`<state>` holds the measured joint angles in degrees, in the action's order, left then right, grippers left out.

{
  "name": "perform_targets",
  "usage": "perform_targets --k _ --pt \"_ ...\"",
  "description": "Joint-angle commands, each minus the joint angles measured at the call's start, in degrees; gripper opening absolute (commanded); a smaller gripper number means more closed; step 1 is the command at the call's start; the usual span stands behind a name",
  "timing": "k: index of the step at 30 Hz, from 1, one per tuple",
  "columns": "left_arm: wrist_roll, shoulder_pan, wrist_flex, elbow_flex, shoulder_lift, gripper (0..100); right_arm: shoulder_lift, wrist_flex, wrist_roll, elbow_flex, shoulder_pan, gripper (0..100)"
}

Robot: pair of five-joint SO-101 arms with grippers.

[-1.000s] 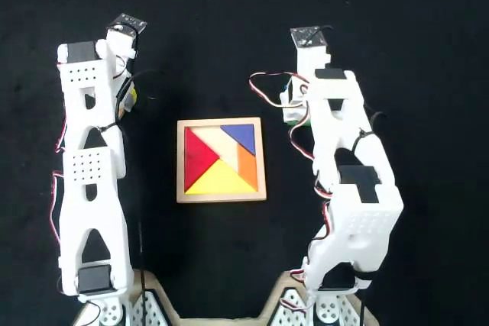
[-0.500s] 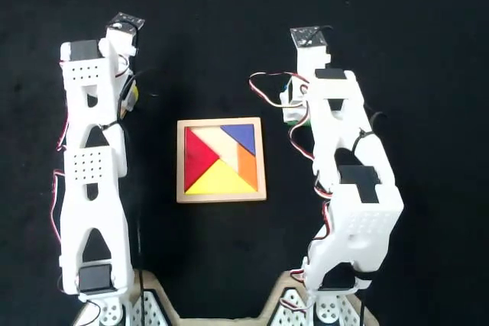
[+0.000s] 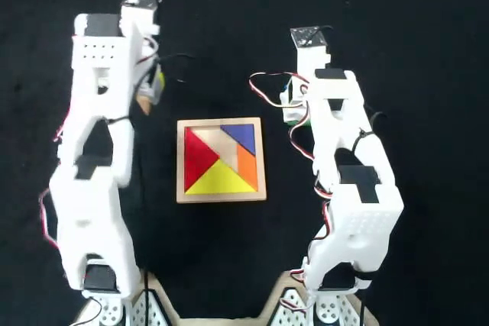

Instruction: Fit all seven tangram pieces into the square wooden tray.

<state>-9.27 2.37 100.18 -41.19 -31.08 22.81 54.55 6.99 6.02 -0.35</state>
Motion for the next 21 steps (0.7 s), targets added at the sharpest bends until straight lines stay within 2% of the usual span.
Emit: perform_targets --k 1,5,10,13,21 --pt "11.0 -7.8 -1.8 12.4 16.3 8 -0.9 -0.5 0.5 -0.7 1.8 18.8" --pt "21.7 -15.5 -7.7 24.0 19.2 8 -1.0 -0.6 0.1 -0.8 4.3 18.8" --pt "29.2 -23.6 -21.4 37.2 19.3 8 -1.0 -0.9 0.1 -0.8 5.3 18.8" --pt "30.8 -25.2 -26.5 40.7 19.6 8 -1.0 -1.0 0.1 -1.0 5.3 18.8" --pt "30.4 -25.5 -32.1 44.4 19.2 8 -1.0 -0.9 0.1 -1.5 5.0 18.8"
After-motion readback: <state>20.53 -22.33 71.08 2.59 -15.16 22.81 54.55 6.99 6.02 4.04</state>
